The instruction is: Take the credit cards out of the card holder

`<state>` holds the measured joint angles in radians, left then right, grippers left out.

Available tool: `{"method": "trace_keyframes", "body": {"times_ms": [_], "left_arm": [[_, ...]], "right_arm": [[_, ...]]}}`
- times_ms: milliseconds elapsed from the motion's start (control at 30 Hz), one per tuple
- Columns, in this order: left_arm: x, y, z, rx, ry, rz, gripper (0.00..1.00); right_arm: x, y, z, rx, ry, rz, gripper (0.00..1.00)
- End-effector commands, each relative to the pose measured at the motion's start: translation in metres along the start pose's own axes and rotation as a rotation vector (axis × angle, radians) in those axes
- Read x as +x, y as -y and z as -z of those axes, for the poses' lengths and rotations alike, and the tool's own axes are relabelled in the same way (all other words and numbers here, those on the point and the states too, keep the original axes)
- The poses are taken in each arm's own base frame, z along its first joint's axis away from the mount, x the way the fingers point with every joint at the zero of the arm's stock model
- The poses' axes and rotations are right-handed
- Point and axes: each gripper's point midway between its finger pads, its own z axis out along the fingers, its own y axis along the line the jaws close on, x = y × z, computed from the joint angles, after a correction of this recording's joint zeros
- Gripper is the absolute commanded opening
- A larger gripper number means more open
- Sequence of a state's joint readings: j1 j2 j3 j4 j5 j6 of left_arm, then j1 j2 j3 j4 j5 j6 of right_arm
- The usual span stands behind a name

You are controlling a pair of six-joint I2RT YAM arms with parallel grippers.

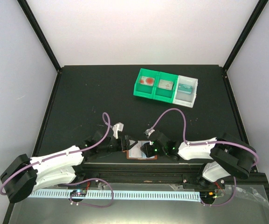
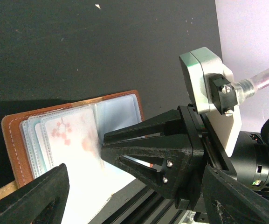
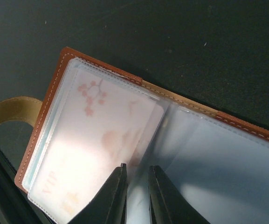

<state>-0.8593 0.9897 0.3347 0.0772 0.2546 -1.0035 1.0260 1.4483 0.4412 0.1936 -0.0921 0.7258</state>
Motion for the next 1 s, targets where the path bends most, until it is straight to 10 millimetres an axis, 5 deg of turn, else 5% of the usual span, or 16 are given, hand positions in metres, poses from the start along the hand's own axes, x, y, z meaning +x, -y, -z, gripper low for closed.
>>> {"method": "trace_keyframes", "body": {"times_ms": [0, 467, 700, 967], "left_arm": [[-0.001, 0.008, -0.005, 0.052, 0.003, -0.015, 0.81], [0.012, -0.009, -0.027, 0.048, -0.054, -0.007, 0.80], [0.012, -0.012, -0.029, 0.025, -0.056, -0.007, 0.49], [0.016, -0.014, -0.035, 0.007, -0.096, 0.002, 0.29]], "right_arm": [[-0.002, -0.006, -0.005, -0.030, 0.005, 0.008, 0.15], [0.008, 0.007, -0.008, 0.011, -0.014, -0.014, 0.06], [0.009, 0.009, -0.007, 0.011, -0.009, -0.015, 0.06], [0.008, 0.008, -0.006, 0.005, -0.004, -0.021, 0.06]]}}
